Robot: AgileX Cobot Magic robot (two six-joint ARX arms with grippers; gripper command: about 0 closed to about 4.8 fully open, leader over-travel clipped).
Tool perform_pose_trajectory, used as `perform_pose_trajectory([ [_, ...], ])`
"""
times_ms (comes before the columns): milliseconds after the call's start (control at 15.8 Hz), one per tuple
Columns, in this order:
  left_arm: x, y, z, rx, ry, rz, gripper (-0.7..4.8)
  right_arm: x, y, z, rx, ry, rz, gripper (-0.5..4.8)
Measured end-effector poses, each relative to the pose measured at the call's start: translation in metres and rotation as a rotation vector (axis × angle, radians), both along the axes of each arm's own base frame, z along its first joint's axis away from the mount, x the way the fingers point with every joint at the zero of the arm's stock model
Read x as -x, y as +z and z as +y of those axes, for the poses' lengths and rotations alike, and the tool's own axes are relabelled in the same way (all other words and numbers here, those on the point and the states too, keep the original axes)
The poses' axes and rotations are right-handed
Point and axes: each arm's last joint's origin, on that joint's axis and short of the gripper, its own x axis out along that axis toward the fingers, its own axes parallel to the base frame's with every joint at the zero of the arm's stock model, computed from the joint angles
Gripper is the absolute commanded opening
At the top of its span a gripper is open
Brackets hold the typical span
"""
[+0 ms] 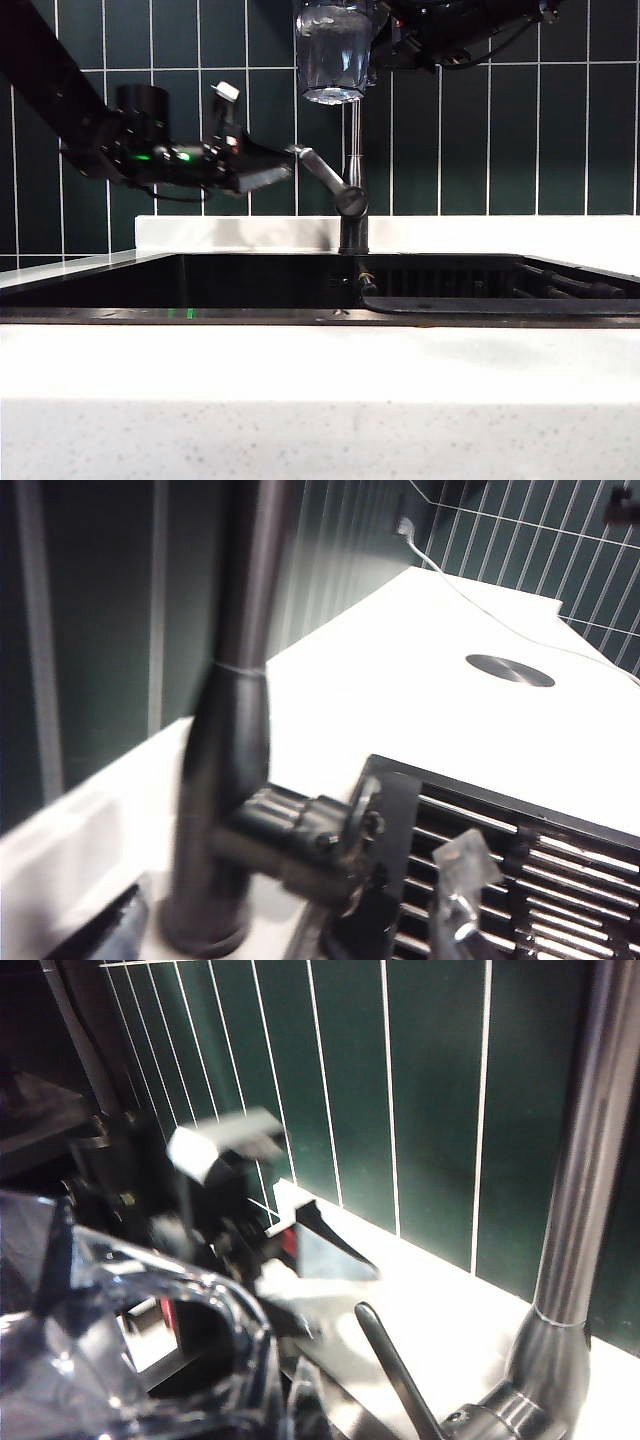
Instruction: Pick up the mug next to the sink, go to the faucet to get some water, pour the water into the sink, and finally put the mug back to its place.
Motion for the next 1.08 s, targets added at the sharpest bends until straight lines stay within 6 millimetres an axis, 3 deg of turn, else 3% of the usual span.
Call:
perform_pose_trajectory([
  [127, 0.001, 0.009, 0.023, -0.004, -0.042, 0.015, 2.60, -0.001, 0.000, -0.002, 0.004, -0.007, -0.004, -0.07],
  [190, 0.002, 0.012, 0.031, -0.007, -0.063, 0.035, 1.67, -0.001, 0.000, -0.003, 0.006, -0.009, -0.007, -0.07],
  [253, 0.005, 0.017, 0.039, -0.010, -0.084, 0.058, 0.13, -0.001, 0.000, -0.004, 0.009, -0.011, -0.007, -0.07],
  [443, 0.026, 0.039, 0.039, -0.025, -0.201, 0.031, -0.05, -0.001, -0.005, -0.004, 0.045, -0.008, 0.014, -0.07],
  [633, 0.061, 0.054, 0.042, -0.041, -0.084, -0.028, -0.05, 0.001, -0.007, -0.007, 0.071, -0.018, 0.027, -0.07],
  [822, 0.103, 0.047, 0.044, -0.088, 0.026, -0.024, -0.05, 0.014, -0.006, -0.028, 0.084, -0.058, 0.036, -0.07],
  [886, 0.135, 0.042, 0.037, -0.113, 0.061, -0.015, -0.05, 0.022, -0.006, -0.041, 0.086, -0.106, 0.032, -0.07],
  [1075, 0.183, 0.034, 0.025, -0.163, 0.117, -0.039, -0.05, 0.040, -0.022, -0.047, 0.117, -0.147, 0.067, -0.07],
])
